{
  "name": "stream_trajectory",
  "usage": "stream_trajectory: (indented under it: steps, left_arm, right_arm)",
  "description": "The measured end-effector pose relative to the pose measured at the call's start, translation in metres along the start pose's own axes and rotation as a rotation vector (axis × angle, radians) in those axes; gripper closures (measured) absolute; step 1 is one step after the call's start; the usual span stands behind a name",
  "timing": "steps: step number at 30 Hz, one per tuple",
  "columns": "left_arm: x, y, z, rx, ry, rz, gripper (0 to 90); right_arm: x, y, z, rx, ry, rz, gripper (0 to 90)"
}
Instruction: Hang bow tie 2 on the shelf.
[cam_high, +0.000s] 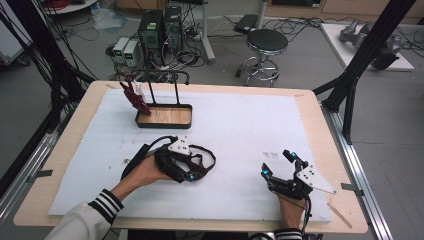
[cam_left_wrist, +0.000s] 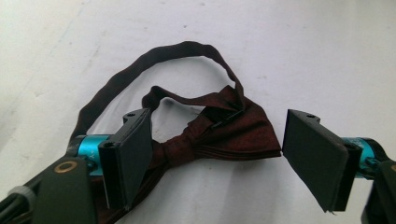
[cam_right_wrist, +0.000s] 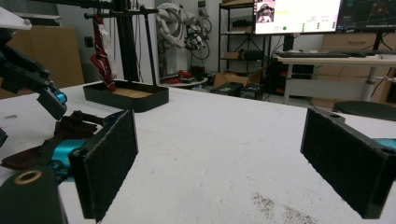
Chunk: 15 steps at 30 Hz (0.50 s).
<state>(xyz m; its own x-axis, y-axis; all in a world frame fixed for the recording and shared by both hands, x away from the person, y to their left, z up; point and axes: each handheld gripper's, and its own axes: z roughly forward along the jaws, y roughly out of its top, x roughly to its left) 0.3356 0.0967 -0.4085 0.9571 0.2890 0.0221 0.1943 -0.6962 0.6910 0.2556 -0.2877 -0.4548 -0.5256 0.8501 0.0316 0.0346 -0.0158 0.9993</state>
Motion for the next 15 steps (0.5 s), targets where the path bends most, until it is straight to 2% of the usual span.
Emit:
stream_trajectory:
  steps: [3,4,5,7,10,15]
  left_arm:
    - [-0.0010,0.0004,0.0028,0.008,-0.017,-0.001,25.8]
    - [0.0000,0.0008,0.0029,0.025,-0.025,0.016,26.0]
    - [-0.0004,0.0016,0.0043,0.033,-0.029,0.016,26.2]
    - [0.0003,0.0031,0.0054,0.043,-0.030,0.027,26.4]
    - [0.0019,0.0058,0.0044,0.030,-0.031,0.028,26.5]
    - [0.0019,0.0059,0.0081,0.064,-0.046,0.043,27.6]
  right_arm:
    - [-0.0002,0.0000,0.0000,-0.001,-0.001,-0.005,10.2]
    - [-0.0002,0.0000,0.0000,-0.002,-0.001,-0.005,10.2]
    - [-0.0001,-0.0001,-0.0001,-0.001,0.000,-0.001,10.2]
    - [-0.0002,0.0000,-0.0003,0.000,0.001,0.000,10.2]
    - [-0.0005,0.0000,-0.0002,-0.003,0.002,-0.003,10.3]
    - [-0.0002,0.0000,-0.0003,-0.001,0.002,0.001,10.2]
